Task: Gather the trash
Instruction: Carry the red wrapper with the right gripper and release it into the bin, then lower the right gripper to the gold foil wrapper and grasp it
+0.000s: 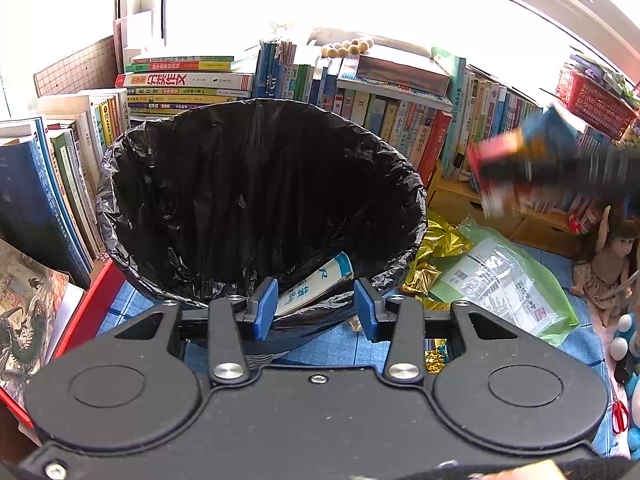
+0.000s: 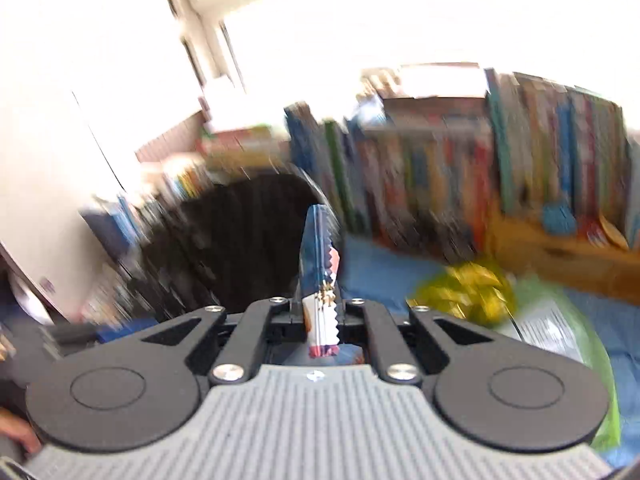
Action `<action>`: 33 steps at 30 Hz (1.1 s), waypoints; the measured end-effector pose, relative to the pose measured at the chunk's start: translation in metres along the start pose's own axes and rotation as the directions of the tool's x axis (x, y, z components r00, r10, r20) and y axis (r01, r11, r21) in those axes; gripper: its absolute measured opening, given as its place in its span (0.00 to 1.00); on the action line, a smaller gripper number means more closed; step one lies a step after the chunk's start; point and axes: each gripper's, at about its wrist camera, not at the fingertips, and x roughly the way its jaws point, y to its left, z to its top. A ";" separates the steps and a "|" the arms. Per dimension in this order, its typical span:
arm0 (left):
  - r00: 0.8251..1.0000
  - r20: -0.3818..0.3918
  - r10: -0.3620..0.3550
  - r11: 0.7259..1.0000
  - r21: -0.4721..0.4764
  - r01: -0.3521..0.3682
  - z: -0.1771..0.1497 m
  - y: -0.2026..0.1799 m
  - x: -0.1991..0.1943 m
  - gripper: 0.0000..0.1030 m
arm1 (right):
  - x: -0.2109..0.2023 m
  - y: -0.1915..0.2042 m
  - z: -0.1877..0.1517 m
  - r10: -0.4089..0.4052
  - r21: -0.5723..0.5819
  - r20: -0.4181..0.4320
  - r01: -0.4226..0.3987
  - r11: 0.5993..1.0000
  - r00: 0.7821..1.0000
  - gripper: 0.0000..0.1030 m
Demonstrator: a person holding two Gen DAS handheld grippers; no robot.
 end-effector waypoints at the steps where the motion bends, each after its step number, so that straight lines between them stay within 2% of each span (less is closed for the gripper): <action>1: 1.000 0.000 -0.002 1.000 -0.001 0.002 0.000 0.001 0.000 0.39 | 0.000 0.004 0.009 0.027 -0.001 0.015 -0.027 1.000 1.000 0.10; 4: 1.000 0.001 -0.006 1.000 -0.005 0.006 0.000 0.002 0.000 0.39 | 0.009 0.025 0.027 0.085 -0.040 0.030 -0.084 0.996 0.996 0.10; 7: 1.000 0.002 -0.008 1.000 -0.008 0.008 0.000 0.002 0.000 0.39 | 0.030 0.051 0.034 0.116 -0.096 -0.002 -0.116 0.989 0.993 0.11; 11: 1.000 0.003 -0.007 1.000 -0.009 0.007 0.000 0.003 0.001 0.39 | 0.062 0.078 0.033 0.138 -0.142 -0.051 -0.144 0.979 0.989 0.22; 12: 1.000 0.003 -0.006 1.000 -0.011 0.006 0.000 0.003 0.001 0.39 | 0.068 0.081 0.033 0.146 -0.139 -0.063 -0.154 0.978 0.987 0.43; 13: 1.000 0.004 -0.005 1.000 -0.012 0.005 0.000 0.003 0.001 0.39 | 0.071 0.084 0.032 0.153 -0.132 -0.072 -0.161 0.978 0.986 0.50; 14: 1.000 0.005 -0.003 1.000 -0.013 0.003 0.000 0.003 0.002 0.39 | 0.074 0.084 0.031 0.161 -0.124 -0.077 -0.170 0.978 0.984 0.62; 15: 1.000 0.005 -0.002 1.000 -0.014 0.002 0.000 0.002 0.002 0.39 | 0.074 0.083 0.029 0.168 -0.121 -0.079 -0.177 0.977 0.983 0.67; 20: 1.000 0.007 -0.001 1.000 -0.020 0.001 -0.001 0.002 0.001 0.39 | 0.067 0.076 0.026 0.170 -0.109 -0.072 -0.177 0.978 0.983 0.74; 25: 1.000 0.007 -0.002 1.000 -0.027 0.002 -0.002 0.003 0.001 0.39 | 0.055 0.054 0.025 0.131 -0.073 -0.044 -0.134 0.988 0.990 0.77; 30: 1.000 0.008 0.002 1.000 -0.023 -0.001 -0.002 0.002 0.001 0.39 | 0.041 0.019 0.011 0.042 -0.043 -0.026 -0.043 0.998 0.999 0.80; 33: 1.000 0.008 0.004 1.000 -0.021 -0.004 -0.003 0.002 0.001 0.39 | 0.038 -0.008 -0.004 -0.028 -0.006 -0.055 0.028 1.000 0.998 0.80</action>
